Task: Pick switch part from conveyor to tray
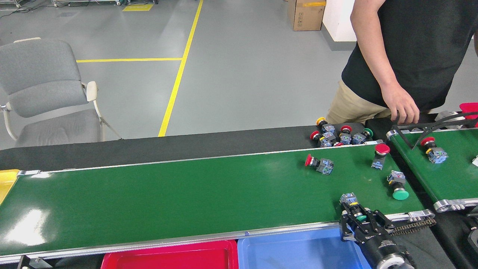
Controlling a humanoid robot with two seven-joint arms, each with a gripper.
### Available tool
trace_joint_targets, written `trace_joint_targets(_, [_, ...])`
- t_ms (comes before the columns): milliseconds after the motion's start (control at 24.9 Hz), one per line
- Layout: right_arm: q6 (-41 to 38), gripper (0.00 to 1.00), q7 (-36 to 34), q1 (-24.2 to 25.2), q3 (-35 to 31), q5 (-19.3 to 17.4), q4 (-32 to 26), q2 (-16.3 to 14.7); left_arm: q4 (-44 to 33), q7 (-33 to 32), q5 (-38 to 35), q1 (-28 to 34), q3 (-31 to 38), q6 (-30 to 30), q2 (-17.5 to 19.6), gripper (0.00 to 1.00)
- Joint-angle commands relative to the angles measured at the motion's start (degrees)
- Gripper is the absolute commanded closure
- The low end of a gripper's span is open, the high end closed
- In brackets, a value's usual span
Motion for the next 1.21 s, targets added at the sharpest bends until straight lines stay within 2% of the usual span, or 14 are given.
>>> trace_joint_targets(0, [-13.80,0.92,-0.42,-0.93,0.52,-0.22,-2.97,0.75,-0.86,0.49,0.21,0.05,0.12,-0.34,0.78,0.00])
trace_joint_targets(40, [-19.16,0.91,-0.51,-0.93,2.02,-0.22,-3.93,1.89,-0.86,0.49,0.30,0.05,0.04,-0.51,0.87,0.00])
trace_joint_targets(161, [-20.39,0.89,-0.34,-0.93,9.49,0.22,-5.16,4.44,-0.86,0.49,0.30,0.14,-0.05,-1.13,0.87,0.00])
trace_joint_targets(201, [-20.39,0.80,-0.25,-1.10,13.53,1.10,-5.08,5.23,-0.77,0.40,0.30,0.14,-0.05,-2.09,0.96,0.00])
trace_joint_targets(241, [-20.39,0.52,-0.34,-1.54,18.01,3.21,-4.46,6.20,-0.86,0.40,0.30,0.05,-0.05,-3.68,0.87,0.00])
trace_joint_targets(281, [-20.39,0.10,-0.34,-1.80,21.17,5.49,-3.41,7.51,-0.86,0.40,0.30,-0.21,-0.14,-4.99,0.78,0.00])
trace_joint_targets(322, [-20.39,0.00,-0.34,-1.80,22.41,6.46,-2.35,8.57,-0.86,0.40,0.30,-0.48,-0.14,-5.79,0.78,0.00])
trace_joint_targets(442, [-20.39,0.00,-0.25,-1.98,24.78,7.16,0.55,10.94,-1.13,0.40,0.30,-1.35,-0.31,-8.24,0.78,0.00])
trace_joint_targets(643, [-20.39,0.00,-0.34,-1.45,23.37,6.46,-2.53,10.77,-1.30,0.40,0.30,-1.09,-0.14,-8.77,0.61,0.00])
trace_joint_targets(683, [-20.30,0.00,-0.34,-0.57,19.60,6.37,-4.81,10.42,-1.30,0.40,0.21,-0.74,0.30,-8.77,0.52,0.00])
trace_joint_targets(764, [-14.24,0.01,-0.51,4.61,8.96,6.20,-8.50,10.59,-1.13,0.40,0.30,-0.74,0.30,-8.60,0.78,0.00])
trace_joint_targets(924, [-2.46,0.01,-2.97,9.88,-6.86,5.58,-11.05,12.08,-1.39,0.40,0.30,-0.74,0.39,-8.25,0.25,0.00])
trace_joint_targets(1045, [3.60,0.01,-9.38,13.48,-11.96,5.06,-12.55,12.17,-1.13,0.40,0.21,-0.74,0.39,-8.25,0.43,0.00])
trace_joint_targets(1166, [8.26,0.01,-9.83,14.28,-12.75,4.18,-12.64,12.08,-1.13,0.40,0.21,-0.74,0.39,-8.25,0.43,0.00])
